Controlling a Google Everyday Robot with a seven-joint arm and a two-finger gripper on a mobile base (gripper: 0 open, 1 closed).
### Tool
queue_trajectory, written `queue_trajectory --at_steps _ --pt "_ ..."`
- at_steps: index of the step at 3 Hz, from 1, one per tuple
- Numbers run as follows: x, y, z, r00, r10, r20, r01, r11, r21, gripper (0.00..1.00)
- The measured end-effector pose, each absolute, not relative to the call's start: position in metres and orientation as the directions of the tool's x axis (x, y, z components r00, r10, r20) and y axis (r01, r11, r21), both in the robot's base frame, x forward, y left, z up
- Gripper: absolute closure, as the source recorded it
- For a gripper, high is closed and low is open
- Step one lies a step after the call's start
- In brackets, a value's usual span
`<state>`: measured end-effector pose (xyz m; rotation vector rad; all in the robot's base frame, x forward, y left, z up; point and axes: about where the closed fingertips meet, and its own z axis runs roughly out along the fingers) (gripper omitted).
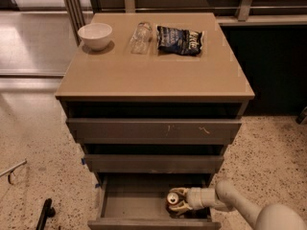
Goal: Pick coke can from bottom drawer and place on counter
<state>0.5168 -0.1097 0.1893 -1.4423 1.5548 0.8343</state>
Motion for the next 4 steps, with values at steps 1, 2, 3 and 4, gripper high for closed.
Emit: queue_trajectory --at_steps 1,2,3,4 --pt "0.517 -0.11 0.189 0.011 -0.435 -0.901 -0.991 0.118 -0.068 1.0" --pt "0.512 -0.112 0.208 0.012 -0.43 -0.903 -0.99 0.119 -0.07 1.0" --pt "0.512 -0.125 0.261 0.026 -0.44 -0.898 -0.984 0.146 -0.1 1.0" --pt "0.505 -0.135 0.352 0.033 -0.44 -0.897 -0.976 0.18 -0.124 1.0"
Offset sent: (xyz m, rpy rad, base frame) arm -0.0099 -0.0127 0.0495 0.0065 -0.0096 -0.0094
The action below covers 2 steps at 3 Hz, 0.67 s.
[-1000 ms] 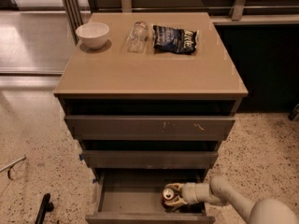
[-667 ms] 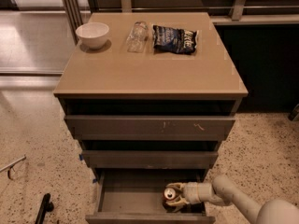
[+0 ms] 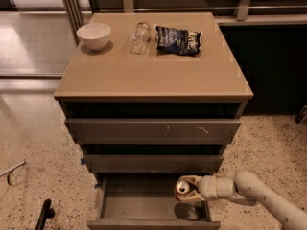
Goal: Pick coke can from bottom drawer and place on counter
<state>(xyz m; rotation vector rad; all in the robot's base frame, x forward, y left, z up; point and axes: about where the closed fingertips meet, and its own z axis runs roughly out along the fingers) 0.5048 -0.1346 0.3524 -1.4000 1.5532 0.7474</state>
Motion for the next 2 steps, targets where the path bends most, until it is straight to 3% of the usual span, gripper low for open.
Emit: queue_trajectory --at_steps 2 --pt "0.4778 -0.1189 0.3911 0.059 -0.451 -0.891 -0.986 0.115 -0.124 1.0"
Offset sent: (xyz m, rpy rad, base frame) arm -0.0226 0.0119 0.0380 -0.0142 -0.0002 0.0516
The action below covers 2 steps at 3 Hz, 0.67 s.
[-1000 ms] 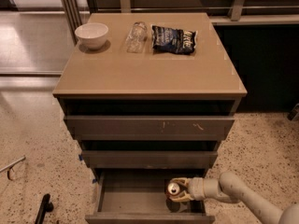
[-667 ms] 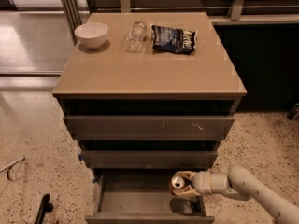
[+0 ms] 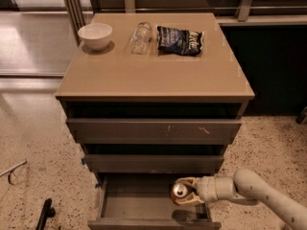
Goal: Pick coke can from bottom drawer and place on counter
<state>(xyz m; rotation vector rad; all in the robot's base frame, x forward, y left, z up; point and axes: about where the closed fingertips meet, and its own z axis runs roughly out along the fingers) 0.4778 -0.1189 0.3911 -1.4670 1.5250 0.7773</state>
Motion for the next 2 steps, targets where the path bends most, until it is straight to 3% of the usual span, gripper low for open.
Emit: queue_trajectory --at_steps 2 --pt "0.474 -0.112 0.476 0.036 -0.414 -0.91 -0.987 0.128 -0.098 1.0"
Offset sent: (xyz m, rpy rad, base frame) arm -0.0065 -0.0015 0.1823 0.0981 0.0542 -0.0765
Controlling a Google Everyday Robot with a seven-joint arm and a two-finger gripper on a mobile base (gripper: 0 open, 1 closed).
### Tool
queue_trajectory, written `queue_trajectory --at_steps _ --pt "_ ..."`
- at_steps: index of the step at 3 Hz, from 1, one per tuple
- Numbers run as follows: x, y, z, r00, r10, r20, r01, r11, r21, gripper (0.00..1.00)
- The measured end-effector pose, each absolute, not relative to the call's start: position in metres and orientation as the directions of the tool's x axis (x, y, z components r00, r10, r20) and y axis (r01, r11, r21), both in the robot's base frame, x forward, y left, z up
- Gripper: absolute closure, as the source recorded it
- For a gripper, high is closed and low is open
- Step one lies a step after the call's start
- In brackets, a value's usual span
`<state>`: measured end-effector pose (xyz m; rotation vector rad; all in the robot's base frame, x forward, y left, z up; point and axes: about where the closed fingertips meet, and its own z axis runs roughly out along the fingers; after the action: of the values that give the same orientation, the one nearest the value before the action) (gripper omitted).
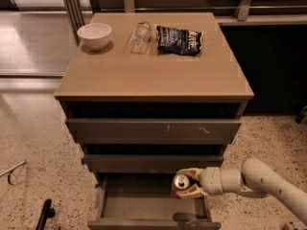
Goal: Pick coke can from bottom drawer and place on counter
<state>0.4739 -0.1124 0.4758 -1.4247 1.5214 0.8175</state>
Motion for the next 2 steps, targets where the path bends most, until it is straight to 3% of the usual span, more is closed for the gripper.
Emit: queue_trajectory --at_steps 1,2 --pt "0.464 -0.104 0.561 0.02 -0.381 -0.925 -0.987 0.142 -0.08 1.0" --pt "0.471 -0.106 0.595 0.065 -0.425 -0.903 -0.982 0.134 -0.134 1.0"
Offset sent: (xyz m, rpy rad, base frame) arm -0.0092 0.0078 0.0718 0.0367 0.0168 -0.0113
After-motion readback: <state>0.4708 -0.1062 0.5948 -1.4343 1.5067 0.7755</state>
